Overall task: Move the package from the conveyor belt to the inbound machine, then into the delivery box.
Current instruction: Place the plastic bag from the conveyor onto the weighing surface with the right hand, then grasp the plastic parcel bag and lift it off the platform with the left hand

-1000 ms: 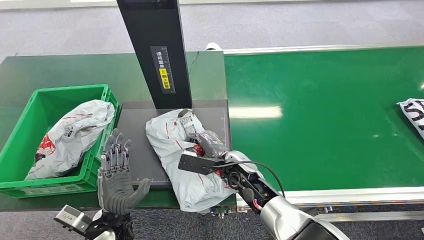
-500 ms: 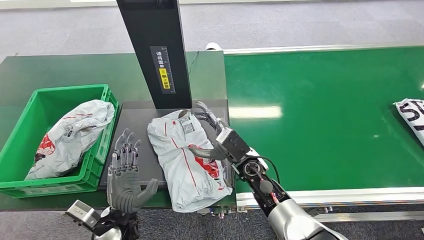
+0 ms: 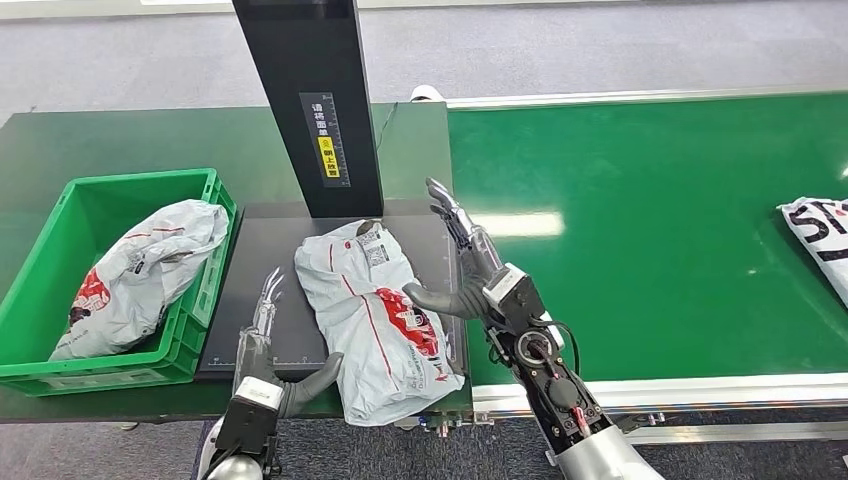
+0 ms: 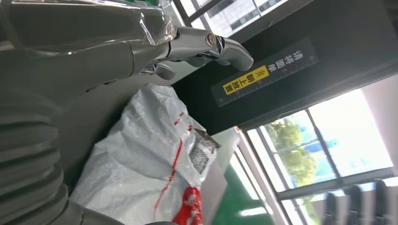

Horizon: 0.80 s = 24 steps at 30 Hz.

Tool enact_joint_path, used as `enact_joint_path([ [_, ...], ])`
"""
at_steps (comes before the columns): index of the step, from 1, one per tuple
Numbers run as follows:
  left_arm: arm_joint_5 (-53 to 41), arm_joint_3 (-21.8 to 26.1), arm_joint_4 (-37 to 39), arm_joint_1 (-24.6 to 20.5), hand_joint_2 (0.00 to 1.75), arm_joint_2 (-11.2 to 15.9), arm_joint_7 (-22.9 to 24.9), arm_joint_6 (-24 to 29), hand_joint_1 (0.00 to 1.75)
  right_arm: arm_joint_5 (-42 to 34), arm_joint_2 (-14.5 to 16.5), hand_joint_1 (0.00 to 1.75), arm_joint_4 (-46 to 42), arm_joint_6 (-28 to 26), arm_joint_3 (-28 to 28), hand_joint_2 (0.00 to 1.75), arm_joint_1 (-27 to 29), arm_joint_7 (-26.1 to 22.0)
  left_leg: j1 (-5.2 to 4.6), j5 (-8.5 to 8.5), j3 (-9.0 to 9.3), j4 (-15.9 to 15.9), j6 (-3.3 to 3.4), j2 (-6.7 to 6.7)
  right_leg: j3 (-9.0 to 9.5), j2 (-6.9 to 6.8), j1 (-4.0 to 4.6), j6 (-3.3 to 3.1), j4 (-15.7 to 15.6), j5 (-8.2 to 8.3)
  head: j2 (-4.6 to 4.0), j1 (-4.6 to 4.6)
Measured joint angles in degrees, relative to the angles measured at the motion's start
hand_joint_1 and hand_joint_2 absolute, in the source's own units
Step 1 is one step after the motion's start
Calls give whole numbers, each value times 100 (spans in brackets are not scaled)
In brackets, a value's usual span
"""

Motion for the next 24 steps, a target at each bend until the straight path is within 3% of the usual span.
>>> enact_joint_path([
  [3, -644, -21, 31, -45, 175, 39, 451, 91, 0, 97, -67, 0, -311, 28, -20, 175, 174, 0, 0, 0, 0, 0, 0, -1, 0, 0, 0, 0, 0, 0, 0, 0],
  [6, -2019, -94, 99, -222, 175, 117, 1250, 270, 0, 249, -140, 0, -674, 89, -24, 175, 398, 0, 0, 0, -1, 0, 0, -1, 1, -1, 0, 0, 0, 0, 0, 1],
  [10, -3036, -165, 233, -521, 175, 183, 1965, 83, 0, 293, -174, 0, -983, 287, -48, 175, 666, 0, 0, 0, 0, 0, 0, -1, 2, 0, 0, 0, 0, 0, 0, 0],
  [16, -3413, -190, 583, -768, 175, 200, 2312, -255, 7, 356, -157, 0, -1102, 380, -151, 175, 1057, 0, 0, 0, 0, 0, 0, -1, 2, 0, 0, 0, 0, 0, 0, 0],
  [20, -3423, -193, 784, -866, 175, 203, 2264, -415, 165, 408, -122, 0, -1158, 425, -301, 175, 1275, 2, 0, 0, -1, 0, 0, -1, 2, -1, 0, 0, 0, 0, 0, 1],
  [24, -3421, -197, 953, -954, 175, 207, 2185, -434, 174, 415, -89, 0, -1227, 455, -455, 175, 1468, 5, 0, 0, -1, 0, 0, -1, 2, 0, 0, 0, 0, 0, 0, 0],
])
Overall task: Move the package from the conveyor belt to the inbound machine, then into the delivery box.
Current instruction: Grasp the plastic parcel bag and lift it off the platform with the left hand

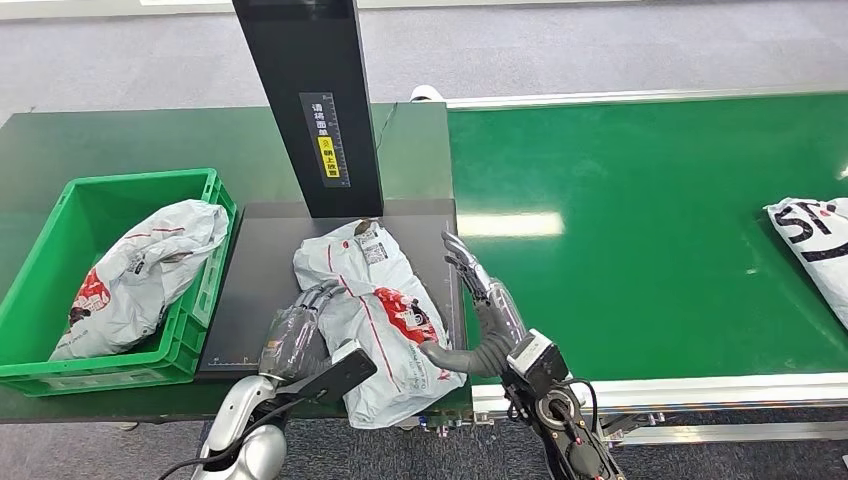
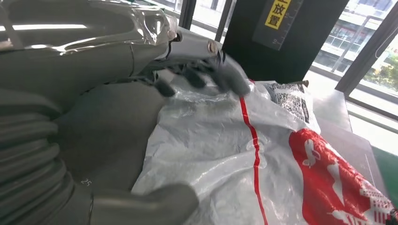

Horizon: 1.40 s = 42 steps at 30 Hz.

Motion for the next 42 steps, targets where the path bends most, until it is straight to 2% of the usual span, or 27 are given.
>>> enact_joint_path([
  [5, 68, -2, 202, -99, 175, 4, -73, -97, 173, 4, 30, 0, -106, 3, -162, 175, 181, 45, 0, 0, 0, 0, 0, 0, 0, 0, 0, 0, 0, 0, 0, 1],
  [11, 426, -20, 408, -205, 175, 4, -394, -321, 175, 56, 82, 0, -211, 14, -337, 175, 255, 116, 0, 0, 0, 0, 0, 0, 0, 0, 0, 0, 0, 0, 0, 0],
  [20, 544, 7, 468, -235, 175, 51, -410, -295, 175, 90, 122, 0, -376, 33, -518, 175, 315, 207, 0, 0, 0, 0, 0, 0, 0, 0, 0, 0, 0, 0, 0, 1],
  [26, 819, 132, 357, -191, 175, 95, -613, -9, 175, 92, 123, 0, -479, 38, -616, 175, 388, 218, 0, 0, -1, 0, 0, 0, 1, 0, 0, 0, 0, 0, 0, 1],
  [35, 2149, 401, -504, 22, 175, 67, -1658, 780, 174, 90, 122, 0, -608, 36, -688, 175, 505, 218, 0, 0, -1, 0, 0, 0, 1, 0, 0, 0, 0, 0, 0, 1],
  [39, 2537, 420, -840, 126, 175, 60, -1999, 698, 0, 80, 121, 0, -608, 32, -692, 175, 503, 218, 0, 0, -1, 0, 0, -1, 2, -1, 0, 0, 0, 0, 0, 1],
  [42, 2226, 307, -987, 166, 175, 92, -2050, 437, 0, 70, 120, 0, -608, 49, -691, 175, 490, 213, 0, 0, -1, 0, 0, -1, 2, -1, 0, 0, 0, 0, 0, 1],
])
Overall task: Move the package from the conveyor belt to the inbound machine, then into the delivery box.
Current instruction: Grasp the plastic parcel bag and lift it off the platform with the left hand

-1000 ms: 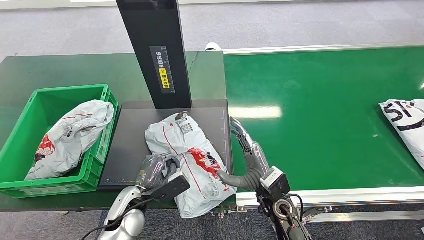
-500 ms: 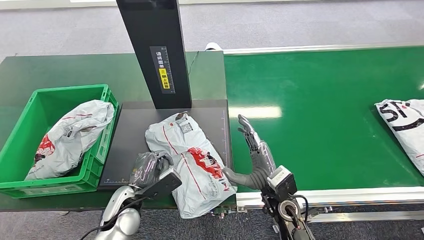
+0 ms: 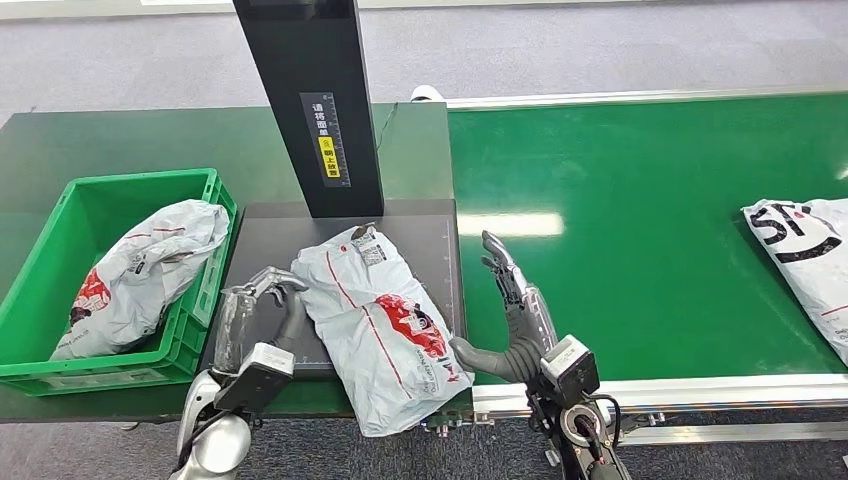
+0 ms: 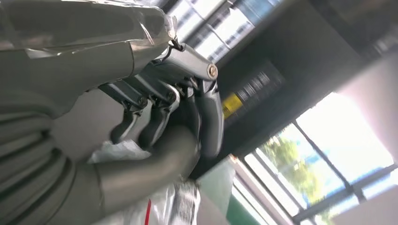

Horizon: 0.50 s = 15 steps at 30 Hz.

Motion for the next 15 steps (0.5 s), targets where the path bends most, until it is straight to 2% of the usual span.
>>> enact_joint_path([
  [4, -620, -356, -31, 16, 175, 76, 29, -506, 0, -14, -1, 0, 33, 80, 1, 175, -81, -30, 0, 0, 0, 0, 0, 1, 0, 0, 0, 0, 0, 0, 0, 1],
  [15, -2294, -1064, 374, -42, 175, 200, 728, -559, 0, 21, 1, 0, 72, 147, 1, 175, -118, -56, 0, 0, 0, 0, 0, 1, -2, 1, 0, 0, 0, 0, 0, -1],
])
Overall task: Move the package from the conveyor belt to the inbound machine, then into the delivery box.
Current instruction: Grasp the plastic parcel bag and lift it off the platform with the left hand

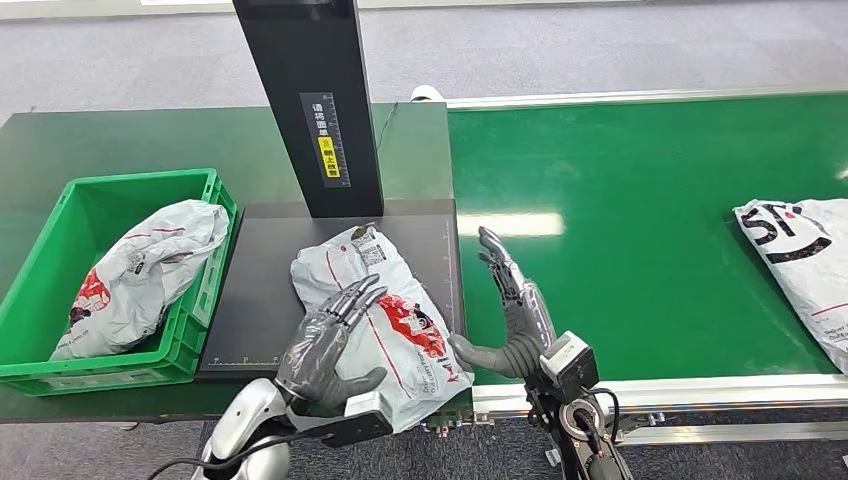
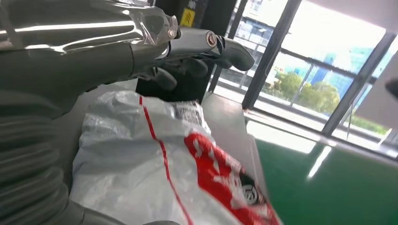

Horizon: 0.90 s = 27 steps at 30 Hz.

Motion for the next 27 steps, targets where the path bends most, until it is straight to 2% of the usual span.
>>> enact_joint_path([
  [5, -318, -95, 241, -44, 175, 9, 339, -143, 0, 36, 3, 0, 0, 15, -3, 175, 11, 29, 0, 0, 0, 0, 0, 0, 0, 0, 0, 0, 0, 0, 0, 1],
  [12, -788, -10, 493, -126, 175, -28, 1200, -390, 0, 113, 52, 0, -2, 15, -55, 175, 80, 69, 0, 0, 1, 0, 0, 1, 2, 0, 0, 0, 0, 0, 0, 1],
  [19, -1026, 125, 750, -158, 175, -154, 1395, -735, 1, 167, 123, 0, 3, 15, -90, 175, 87, 97, 0, 0, 12, 0, 0, -1, 16, -1, 0, 0, 0, 0, 0, 0],
  [21, -999, 155, 816, -165, 175, -180, 1377, -768, 36, 177, 135, 0, 8, 14, -106, 175, 87, 101, 0, 0, 18, -1, 0, -1, 22, -1, 0, 0, -1, 0, 0, 0],
  [23, -930, 192, 882, -174, 175, -202, 1324, -802, 118, 187, 149, 0, 10, 9, -122, 175, 87, 113, 0, 0, 24, -1, 0, -2, 28, -1, 0, 0, -1, 0, 0, 0],
  [25, -853, 225, 937, -180, 175, -212, 1249, -822, 170, 197, 160, 0, 11, 3, -130, 175, 86, 131, 0, 1, 30, -1, 0, -2, 34, -1, 0, 0, -1, 0, 0, 0],
  [27, -784, 247, 978, -180, 175, -215, 1175, -825, 174, 201, 165, 0, 11, -4, -134, 175, 86, 144, 0, 1, 33, -1, 0, -3, 38, -2, 0, 0, -1, 0, 0, 1],
])
